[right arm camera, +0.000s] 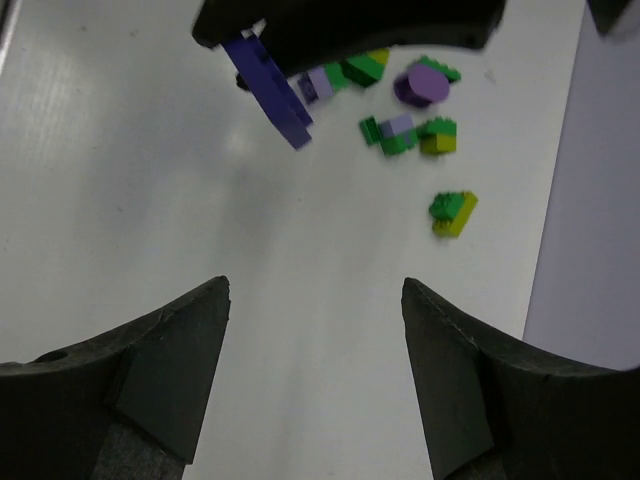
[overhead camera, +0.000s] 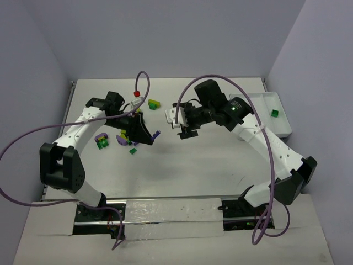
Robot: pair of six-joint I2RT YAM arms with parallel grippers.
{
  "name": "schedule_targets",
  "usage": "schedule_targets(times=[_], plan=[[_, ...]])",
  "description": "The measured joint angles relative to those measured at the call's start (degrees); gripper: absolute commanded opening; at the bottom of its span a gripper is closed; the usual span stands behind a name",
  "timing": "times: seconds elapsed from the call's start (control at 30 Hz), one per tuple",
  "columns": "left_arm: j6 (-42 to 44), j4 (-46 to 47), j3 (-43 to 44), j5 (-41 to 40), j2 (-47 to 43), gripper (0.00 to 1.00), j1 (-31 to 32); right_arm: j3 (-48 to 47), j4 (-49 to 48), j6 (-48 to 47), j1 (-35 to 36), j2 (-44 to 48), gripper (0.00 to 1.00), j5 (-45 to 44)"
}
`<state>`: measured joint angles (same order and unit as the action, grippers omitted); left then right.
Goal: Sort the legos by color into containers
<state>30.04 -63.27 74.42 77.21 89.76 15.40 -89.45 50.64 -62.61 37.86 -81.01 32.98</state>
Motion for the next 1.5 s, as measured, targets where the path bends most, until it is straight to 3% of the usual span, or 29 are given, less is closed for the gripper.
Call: schedule_targets(times=[0.13,0.6,0.87,1.0,1.13,1.2,1.37,1.5], plan=[[6.7,-6.6,0.5,2.6,1.2,0.04,1.3,0.0,0.6,-4.4,3.8,0.0,0.72,2.9],[9.6,-9.5,0.5,4.5,0.8,0.04,3.7,-1.7,3.6,-7.3,11.1,-3.3,0.61,6.1],[9.4,-9.4,0.5,4.5,0.4,0.05,4.9,-4.5,3.7,-6.4,12.3,-5.3,0.37,6.1],[9.4,-9.4,0.5,4.4,0.3,0.08,4.9,-4.6,3.4,-6.3,12.8,-5.8,0.32,5.6],[9.4,-9.5,0.5,4.4,0.3,0.23,4.9,-4.6,3.5,-7.1,13.1,-5.8,0.15,4.7],[9.5,-9.6,0.5,4.0,0.3,0.38,4.8,-4.3,3.6,-7.5,13.3,-5.8,0.06,4.0],[9.5,-9.4,0.6,2.4,0.3,0.70,4.8,-1.3,1.3,-6.7,13.2,-4.5,0.00,1.3],[7.2,-6.8,1.4,1.2,-0.2,0.77,3.4,1.8,-0.1,-4.2,9.3,-2.6,0.00,-0.1]])
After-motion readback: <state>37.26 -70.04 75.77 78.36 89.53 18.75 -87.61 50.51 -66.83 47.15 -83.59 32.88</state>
